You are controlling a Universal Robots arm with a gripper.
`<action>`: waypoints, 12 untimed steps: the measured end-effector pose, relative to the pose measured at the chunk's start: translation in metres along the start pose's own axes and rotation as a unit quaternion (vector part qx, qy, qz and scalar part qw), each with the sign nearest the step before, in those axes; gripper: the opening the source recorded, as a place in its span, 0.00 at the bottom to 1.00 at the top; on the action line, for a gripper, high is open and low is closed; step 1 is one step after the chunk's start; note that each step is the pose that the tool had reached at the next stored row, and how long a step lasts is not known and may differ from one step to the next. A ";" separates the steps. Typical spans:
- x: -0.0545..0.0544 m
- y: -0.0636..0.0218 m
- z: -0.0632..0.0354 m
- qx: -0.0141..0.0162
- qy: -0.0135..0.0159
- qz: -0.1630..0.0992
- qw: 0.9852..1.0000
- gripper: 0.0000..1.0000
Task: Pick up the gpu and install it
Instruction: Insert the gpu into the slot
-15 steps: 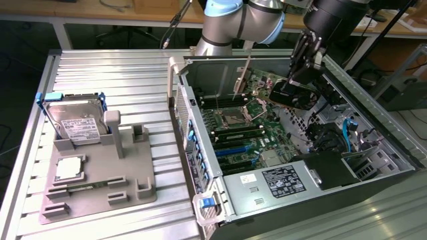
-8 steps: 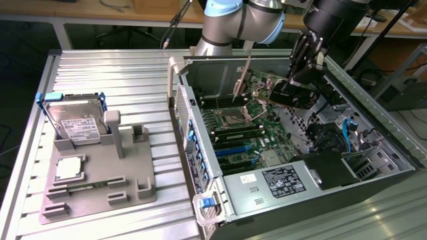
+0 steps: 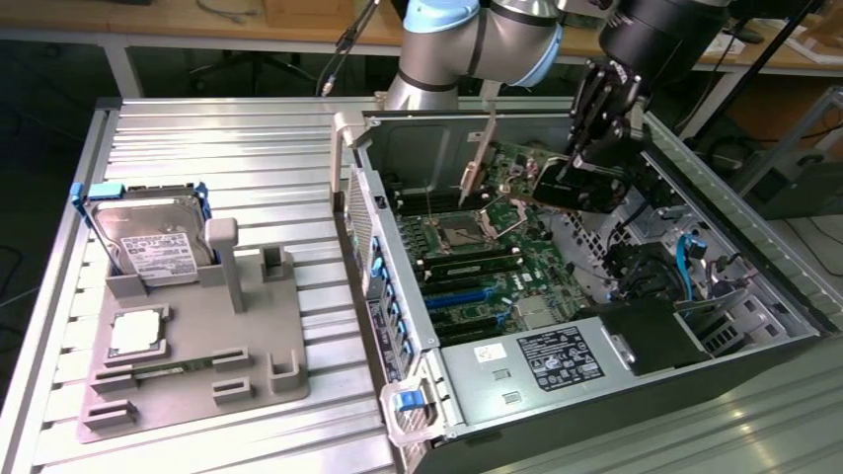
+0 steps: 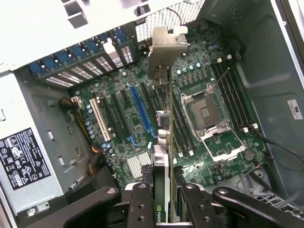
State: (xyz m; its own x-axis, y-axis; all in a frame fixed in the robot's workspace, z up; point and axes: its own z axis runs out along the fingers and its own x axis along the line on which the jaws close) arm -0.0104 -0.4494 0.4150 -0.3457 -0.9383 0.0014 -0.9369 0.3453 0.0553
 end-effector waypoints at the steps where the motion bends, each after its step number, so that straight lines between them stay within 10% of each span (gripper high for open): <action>1: 0.000 0.0000 0.0000 0.000 0.000 -0.005 1.000 0.27; 12: 0.000 0.0000 0.0000 0.000 0.003 -0.063 0.998 0.27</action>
State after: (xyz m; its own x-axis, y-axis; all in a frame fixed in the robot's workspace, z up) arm -0.0104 -0.4494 0.4149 -0.2242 -0.9745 0.0013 -0.9730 0.2240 0.0553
